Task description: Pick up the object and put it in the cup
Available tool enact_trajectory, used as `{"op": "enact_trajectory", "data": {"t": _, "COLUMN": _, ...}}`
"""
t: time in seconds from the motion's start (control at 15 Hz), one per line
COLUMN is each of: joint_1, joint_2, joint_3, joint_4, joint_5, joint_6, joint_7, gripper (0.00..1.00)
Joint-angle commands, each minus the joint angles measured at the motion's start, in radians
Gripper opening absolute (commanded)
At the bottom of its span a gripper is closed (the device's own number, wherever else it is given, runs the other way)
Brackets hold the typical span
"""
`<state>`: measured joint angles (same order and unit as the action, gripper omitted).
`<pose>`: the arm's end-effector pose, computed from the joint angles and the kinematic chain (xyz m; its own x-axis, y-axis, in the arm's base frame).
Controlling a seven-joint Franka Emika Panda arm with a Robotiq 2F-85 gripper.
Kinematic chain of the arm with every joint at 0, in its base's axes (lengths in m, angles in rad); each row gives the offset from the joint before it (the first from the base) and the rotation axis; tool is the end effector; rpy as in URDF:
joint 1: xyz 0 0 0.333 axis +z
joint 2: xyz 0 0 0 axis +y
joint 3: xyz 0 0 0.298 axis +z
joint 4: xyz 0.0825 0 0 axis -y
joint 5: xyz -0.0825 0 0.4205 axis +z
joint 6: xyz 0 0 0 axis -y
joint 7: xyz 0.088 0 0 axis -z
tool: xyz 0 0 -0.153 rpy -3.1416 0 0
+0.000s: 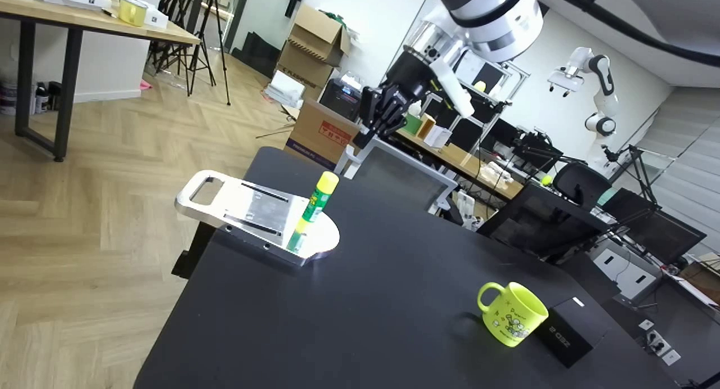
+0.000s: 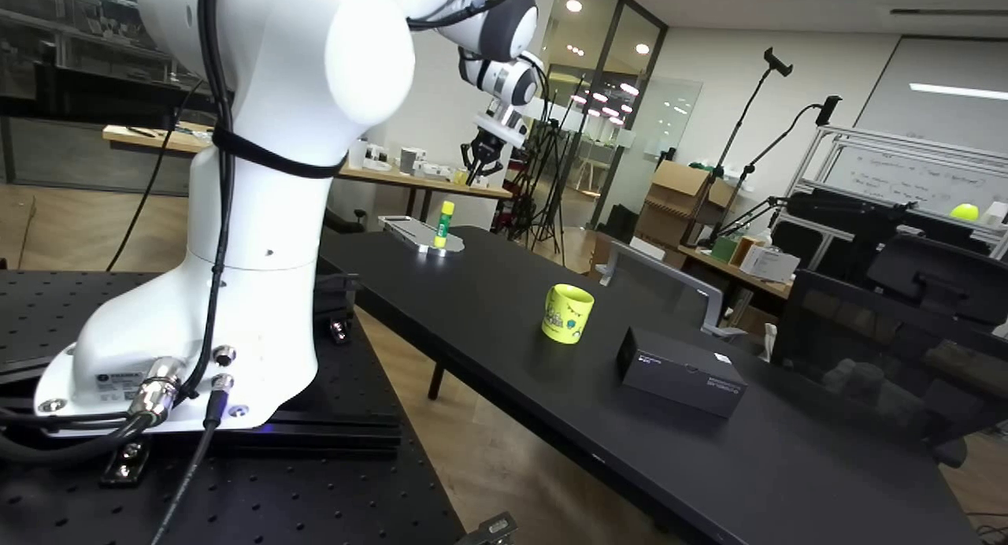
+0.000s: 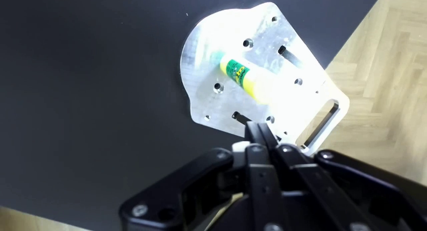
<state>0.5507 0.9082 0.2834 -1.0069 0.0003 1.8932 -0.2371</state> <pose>0.5816 0.5436 0.2500 0.5730 0.8180 0.0499 0.8060 -0.5515 -0.2150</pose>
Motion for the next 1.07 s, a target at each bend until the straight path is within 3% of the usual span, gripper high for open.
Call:
{"op": "enact_trajectory", "data": {"t": 0.0, "joint_1": -0.020, "joint_2": -0.065, "joint_3": 0.002, "joint_4": -0.010, "joint_5": 0.018, "joint_6": -0.069, "joint_7": 0.031, "gripper": 0.30}}
{"op": "enact_trajectory", "data": {"t": 0.33, "joint_1": -0.018, "joint_2": -0.051, "joint_3": 0.027, "joint_4": 0.000, "joint_5": 0.074, "joint_6": -0.145, "joint_7": 0.017, "gripper": 0.63}}
{"op": "enact_trajectory", "data": {"t": 0.67, "joint_1": 0.034, "joint_2": -0.009, "joint_3": 0.014, "joint_4": -0.022, "joint_5": 0.031, "joint_6": -0.143, "joint_7": 0.004, "gripper": 0.97}}
{"op": "enact_trajectory", "data": {"t": 1.0, "joint_1": 0.080, "joint_2": 0.029, "joint_3": -0.006, "joint_4": -0.030, "joint_5": -0.044, "joint_6": -0.130, "joint_7": -0.004, "gripper": 1.00}}
